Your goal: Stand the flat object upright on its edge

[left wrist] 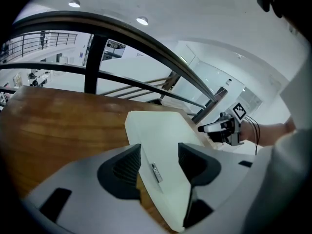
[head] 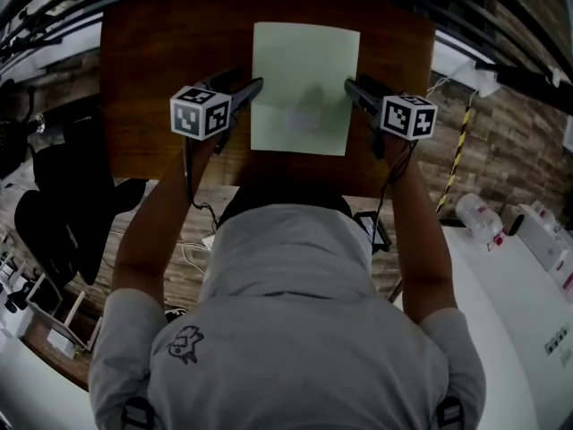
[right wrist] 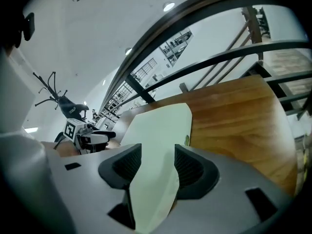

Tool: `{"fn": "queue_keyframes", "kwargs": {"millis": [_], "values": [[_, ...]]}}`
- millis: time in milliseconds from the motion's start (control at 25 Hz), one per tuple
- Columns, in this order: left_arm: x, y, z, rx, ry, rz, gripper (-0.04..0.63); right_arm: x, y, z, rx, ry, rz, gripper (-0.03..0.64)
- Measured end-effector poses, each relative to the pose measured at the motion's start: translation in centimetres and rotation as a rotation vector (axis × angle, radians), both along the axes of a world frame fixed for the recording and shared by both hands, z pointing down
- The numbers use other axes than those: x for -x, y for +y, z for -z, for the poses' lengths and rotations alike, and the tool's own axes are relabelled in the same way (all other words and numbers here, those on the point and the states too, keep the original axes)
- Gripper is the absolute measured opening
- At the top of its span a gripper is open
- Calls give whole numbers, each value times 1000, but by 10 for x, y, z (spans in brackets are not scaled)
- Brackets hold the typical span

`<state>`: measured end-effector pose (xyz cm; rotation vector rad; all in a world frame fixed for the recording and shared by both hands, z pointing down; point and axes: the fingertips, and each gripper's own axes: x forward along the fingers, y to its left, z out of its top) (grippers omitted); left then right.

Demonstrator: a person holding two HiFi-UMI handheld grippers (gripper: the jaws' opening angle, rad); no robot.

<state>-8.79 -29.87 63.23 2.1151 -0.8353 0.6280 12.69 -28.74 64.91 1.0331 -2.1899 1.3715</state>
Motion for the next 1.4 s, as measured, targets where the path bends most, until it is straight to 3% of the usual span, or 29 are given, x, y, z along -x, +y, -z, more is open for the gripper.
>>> {"fn": "queue_keyframes", "kwargs": {"millis": [520,1400], "values": [[1,-2,-49,105,-3,10,257,5,-2,-36,97,-35,3,206],[-9,-3,-72,211,38,-14,259,10,-7,-57,180,-88,34,235]]}}
